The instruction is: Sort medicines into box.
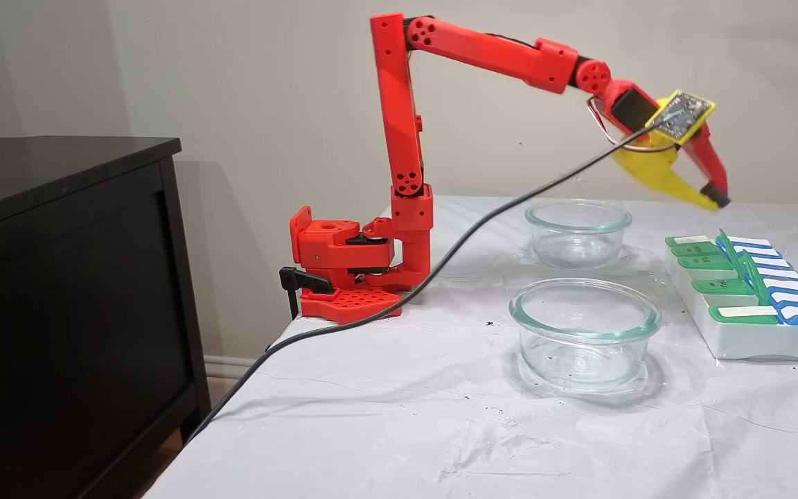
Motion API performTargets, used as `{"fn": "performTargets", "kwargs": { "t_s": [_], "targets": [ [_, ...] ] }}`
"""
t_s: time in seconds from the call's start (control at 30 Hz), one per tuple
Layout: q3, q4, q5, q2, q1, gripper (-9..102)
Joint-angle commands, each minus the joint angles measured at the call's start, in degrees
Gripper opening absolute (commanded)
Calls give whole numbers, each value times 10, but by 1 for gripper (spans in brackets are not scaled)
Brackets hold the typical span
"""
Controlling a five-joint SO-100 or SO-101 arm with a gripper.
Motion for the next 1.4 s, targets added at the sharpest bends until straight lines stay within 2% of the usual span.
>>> {"fn": "performTargets", "kwargs": {
  "t_s": [0.0, 0.33, 0.83, 1.37],
  "targets": [
    [-18, -33, 3, 65, 25, 0],
    [-18, -97, -37, -29, 55, 0],
    [-27, -47, -80, -73, 47, 0],
    [-88, 84, -96, -129, 46, 0]
  ]
}}
